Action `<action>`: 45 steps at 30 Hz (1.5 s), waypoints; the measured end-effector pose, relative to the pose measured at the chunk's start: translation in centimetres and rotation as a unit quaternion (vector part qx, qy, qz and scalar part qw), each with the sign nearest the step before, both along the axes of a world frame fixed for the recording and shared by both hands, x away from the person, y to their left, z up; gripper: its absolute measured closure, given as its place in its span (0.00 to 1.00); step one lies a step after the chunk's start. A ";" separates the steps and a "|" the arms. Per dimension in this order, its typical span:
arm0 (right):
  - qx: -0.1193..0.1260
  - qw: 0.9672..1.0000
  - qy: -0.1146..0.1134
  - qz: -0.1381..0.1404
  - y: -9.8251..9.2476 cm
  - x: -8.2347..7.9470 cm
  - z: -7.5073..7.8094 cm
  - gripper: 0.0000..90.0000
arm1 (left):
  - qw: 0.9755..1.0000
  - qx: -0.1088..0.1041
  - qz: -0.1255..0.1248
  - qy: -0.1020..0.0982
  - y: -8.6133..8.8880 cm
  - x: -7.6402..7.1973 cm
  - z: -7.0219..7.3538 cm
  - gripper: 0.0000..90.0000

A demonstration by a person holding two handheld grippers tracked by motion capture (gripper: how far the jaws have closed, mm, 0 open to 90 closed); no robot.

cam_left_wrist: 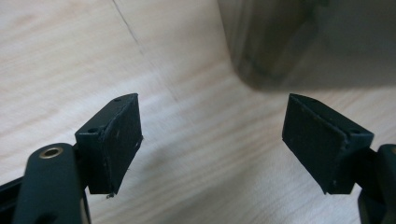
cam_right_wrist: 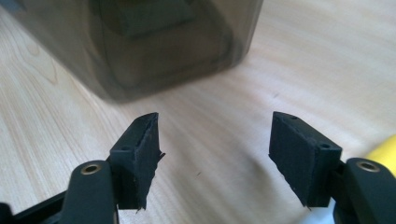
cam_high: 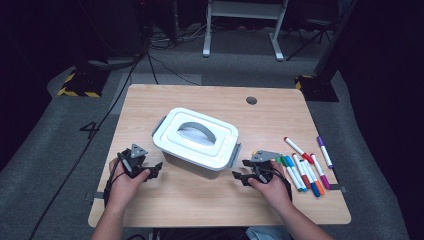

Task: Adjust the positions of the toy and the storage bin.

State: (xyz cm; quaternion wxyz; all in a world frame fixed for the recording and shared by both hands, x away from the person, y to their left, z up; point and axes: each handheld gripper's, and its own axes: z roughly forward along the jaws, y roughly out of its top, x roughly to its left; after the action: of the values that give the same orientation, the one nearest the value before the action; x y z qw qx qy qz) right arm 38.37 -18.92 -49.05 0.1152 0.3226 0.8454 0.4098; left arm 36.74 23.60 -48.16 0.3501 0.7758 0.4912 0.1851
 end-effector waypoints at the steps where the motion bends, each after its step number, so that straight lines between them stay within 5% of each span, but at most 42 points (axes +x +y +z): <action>1: 0.002 1.000 0.001 0.002 -0.1 0.1 0.4 0.38 | 1.000 0.000 0.000 -0.002 0.2 0.2 0.3 0.23; 8: -0.019 1.000 -0.004 0.000 -1.0 3.0 2.4 0.38 | 0.999 0.012 0.028 -0.042 1.0 2.2 1.4 0.25; 11: -0.014 1.000 -0.010 -0.011 -1.3 4.5 3.2 0.38 | 0.999 0.009 0.033 -0.041 1.0 2.9 1.3 0.26; 13: -0.014 1.000 -0.013 -0.017 -1.3 5.5 3.6 0.38 | 0.998 0.017 0.030 -0.048 0.7 3.8 1.3 0.27; 15: -0.012 1.000 -0.017 -0.021 -1.1 6.5 3.7 0.38 | 0.998 0.004 0.026 -0.060 0.3 4.5 1.1 0.28; 21: -0.001 1.000 -0.009 -0.018 -0.3 8.4 2.9 0.38 | 0.998 0.003 -0.002 -0.056 -0.4 5.9 0.3 0.36; 22: 0.012 1.000 -0.006 -0.013 0.0 8.8 2.5 0.38 | 0.998 0.005 -0.018 -0.057 -0.7 5.9 0.3 0.46; 25: 0.037 0.999 0.001 0.005 0.2 9.1 2.1 0.42 | 0.998 0.009 -0.026 -0.057 -0.9 5.7 0.4 0.54; 29: 0.015 0.999 -0.011 0.039 0.1 8.6 2.1 0.46 | 0.998 0.011 -0.038 -0.049 -1.2 4.8 0.5 0.60; 34: 0.025 0.997 -0.005 0.075 -0.2 7.6 2.1 0.47 | 0.997 0.026 -0.050 -0.047 -1.7 3.7 0.7 0.62; 37: 0.009 0.998 -0.021 0.064 -0.2 7.0 2.5 0.47 | 0.998 0.033 -0.032 -0.047 -1.8 3.3 0.7 0.47; 39: 0.001 0.999 -0.023 0.047 -0.4 7.7 2.8 0.46 | 0.999 0.012 -0.013 -0.047 -1.7 3.2 0.4 0.37; 45: -0.003 0.999 -0.040 0.026 -0.3 11.3 2.6 0.45 | 0.999 0.018 -0.013 -0.043 -1.3 2.8 -0.1 0.36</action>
State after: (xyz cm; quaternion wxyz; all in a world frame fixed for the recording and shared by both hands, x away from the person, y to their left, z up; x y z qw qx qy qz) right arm 49.67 -19.18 -46.45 0.1391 0.2837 0.8493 0.4228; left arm 39.57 22.28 -48.23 0.3598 0.7792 0.4624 0.2227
